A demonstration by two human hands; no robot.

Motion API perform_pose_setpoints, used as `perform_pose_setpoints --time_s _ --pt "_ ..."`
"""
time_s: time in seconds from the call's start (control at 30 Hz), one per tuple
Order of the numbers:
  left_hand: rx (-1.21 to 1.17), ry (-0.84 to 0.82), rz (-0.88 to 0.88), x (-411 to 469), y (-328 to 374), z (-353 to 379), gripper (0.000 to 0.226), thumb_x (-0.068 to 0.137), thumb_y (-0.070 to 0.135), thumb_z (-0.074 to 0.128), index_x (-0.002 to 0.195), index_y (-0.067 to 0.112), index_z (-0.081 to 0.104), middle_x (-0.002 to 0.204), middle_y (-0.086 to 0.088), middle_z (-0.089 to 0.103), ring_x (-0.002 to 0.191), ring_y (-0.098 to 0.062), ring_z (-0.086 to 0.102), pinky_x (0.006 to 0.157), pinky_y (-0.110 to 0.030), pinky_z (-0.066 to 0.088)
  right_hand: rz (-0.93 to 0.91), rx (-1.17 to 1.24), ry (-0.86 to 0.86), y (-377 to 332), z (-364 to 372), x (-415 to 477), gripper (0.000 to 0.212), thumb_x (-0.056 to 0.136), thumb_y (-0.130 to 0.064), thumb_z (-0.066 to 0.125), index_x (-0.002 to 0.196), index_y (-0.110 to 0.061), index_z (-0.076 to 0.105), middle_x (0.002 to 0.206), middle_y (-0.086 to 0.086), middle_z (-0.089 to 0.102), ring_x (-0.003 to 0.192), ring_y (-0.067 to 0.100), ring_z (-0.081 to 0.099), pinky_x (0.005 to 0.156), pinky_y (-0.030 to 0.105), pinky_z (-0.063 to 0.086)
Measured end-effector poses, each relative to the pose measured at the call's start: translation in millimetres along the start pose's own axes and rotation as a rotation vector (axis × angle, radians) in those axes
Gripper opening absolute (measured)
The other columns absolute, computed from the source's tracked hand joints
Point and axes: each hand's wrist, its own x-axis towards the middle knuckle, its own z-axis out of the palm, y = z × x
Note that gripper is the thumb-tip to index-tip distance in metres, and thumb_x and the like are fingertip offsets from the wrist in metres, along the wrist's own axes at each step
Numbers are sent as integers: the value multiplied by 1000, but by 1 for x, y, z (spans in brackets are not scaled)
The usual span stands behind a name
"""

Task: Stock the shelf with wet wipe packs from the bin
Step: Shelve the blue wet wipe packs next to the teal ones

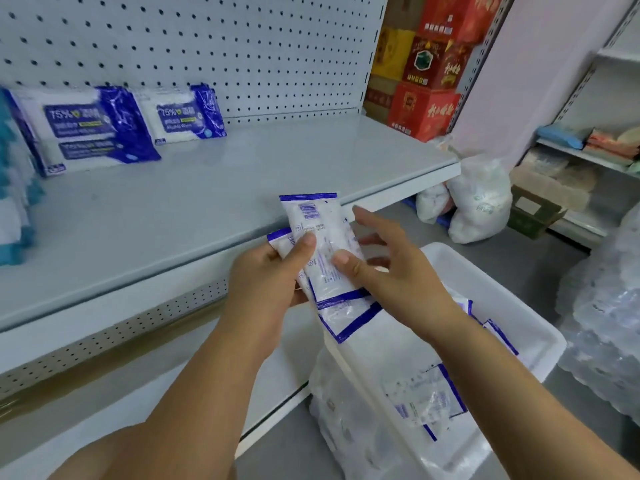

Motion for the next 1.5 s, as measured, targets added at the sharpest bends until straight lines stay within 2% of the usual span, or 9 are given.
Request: perform_pose_setpoints --time_s 0.17,0.37,0.47,0.57,0.7,0.97,1.03,1.3,1.5 --pt "-131 76 78 0 22 -17 30 92 37 67 109 13 71 98 -8 77 89 -28 75 79 -49 60 -285 -185 -219 -23 15 11 84 69 -55 80 145 -40 47 158 -28 26 146 -5 25 113 31 40" --pt "-141 104 240 -5 43 -34 31 95 40 58 110 16 71 101 -6 77 94 -24 75 81 -44 61 -280 73 -196 -50 40 37 66 70 -43 82 132 -38 60 148 -22 49 133 -8 45 97 13 47" --pt "-69 172 337 -6 56 -46 23 95 36 62 103 18 74 91 -4 78 88 -21 76 78 -42 61 -269 178 -177 -66 52 49 36 91 -43 64 123 -26 68 120 -16 71 107 -2 66 81 17 53" --pt "-63 302 361 -3 64 -60 22 96 33 63 95 14 72 84 -4 77 81 -20 76 73 -44 63 -189 267 -133 -81 67 62 45 95 -51 43 105 -18 72 99 -1 77 89 9 73 74 29 59" --pt "82 481 443 6 69 -78 24 96 37 64 89 15 70 82 0 76 80 -17 75 71 -49 62 -59 403 -132 -92 83 91 48 101 -50 39 116 -11 64 102 8 77 89 27 76 75 32 62" --pt "231 647 486 41 94 -104 17 93 32 67 94 14 64 86 1 72 78 -14 70 72 -39 60 145 538 -269 -91 105 156 30 100 -36 55 119 -14 61 106 6 76 89 21 76 74 29 61" --pt "297 673 496 52 108 -107 18 95 30 65 96 12 61 90 2 70 77 -9 67 65 -23 56 156 541 -287 -89 109 175 27 100 -28 59 123 -13 60 112 7 74 91 21 76 76 31 61" --pt "415 595 464 99 116 -123 17 95 27 64 94 10 59 91 0 67 85 -17 65 63 -26 46 108 157 -117 -78 132 246 22 98 -38 62 112 -21 63 103 1 69 78 13 61 71 27 48" --pt "176 597 335 115 105 -138 26 79 39 69 93 17 64 91 -5 73 87 -23 73 78 -53 60 3 146 -138 -67 159 294 11 91 -28 74 95 -21 67 93 -4 69 81 10 61 66 21 48"
